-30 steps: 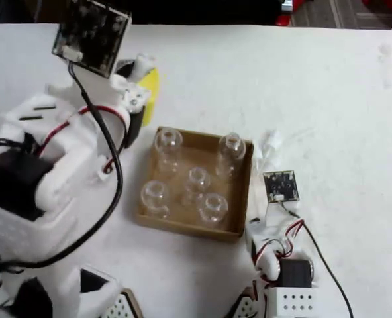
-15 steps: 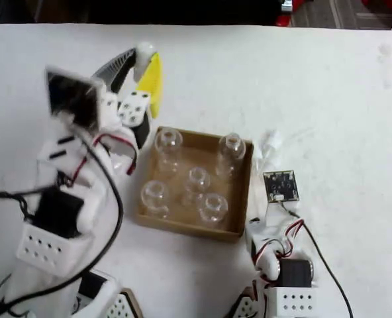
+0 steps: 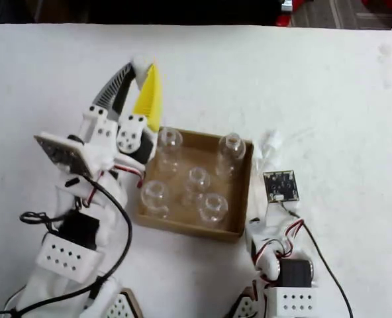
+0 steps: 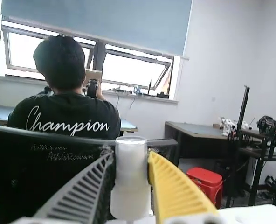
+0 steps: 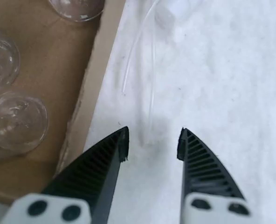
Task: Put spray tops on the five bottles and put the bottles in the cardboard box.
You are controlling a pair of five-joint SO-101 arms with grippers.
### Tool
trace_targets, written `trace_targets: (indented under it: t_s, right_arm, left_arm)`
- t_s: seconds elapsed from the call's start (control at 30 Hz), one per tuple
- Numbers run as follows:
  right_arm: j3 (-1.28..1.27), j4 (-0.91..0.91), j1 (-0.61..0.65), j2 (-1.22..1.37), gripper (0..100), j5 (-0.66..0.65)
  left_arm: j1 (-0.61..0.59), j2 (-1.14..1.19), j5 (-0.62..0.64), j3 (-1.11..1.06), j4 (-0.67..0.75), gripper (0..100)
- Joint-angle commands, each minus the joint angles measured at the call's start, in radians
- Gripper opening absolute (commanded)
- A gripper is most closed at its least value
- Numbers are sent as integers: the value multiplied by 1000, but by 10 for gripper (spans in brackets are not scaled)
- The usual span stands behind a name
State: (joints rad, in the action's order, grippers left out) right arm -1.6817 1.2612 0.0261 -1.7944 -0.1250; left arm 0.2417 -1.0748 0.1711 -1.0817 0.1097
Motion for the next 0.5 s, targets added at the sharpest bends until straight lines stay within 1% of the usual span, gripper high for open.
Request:
trace_targets:
  t_s: [0.0, 0.13, 0.3, 0.47]
  right_arm:
    - [-9, 8, 1, -4, 152, -2]
    - [-9, 8, 1, -4, 152, -2]
    - [-9, 8, 1, -4, 152, -2]
    - [-9, 8, 1, -4, 152, -2]
  left_arm:
    - [-15, -13, 11, -38, 149, 23]
    - [-15, 59, 11, -40, 195, 23]
    - [-16, 189, 11, -49, 316, 23]
    - [-10, 188, 12, -61, 321, 23]
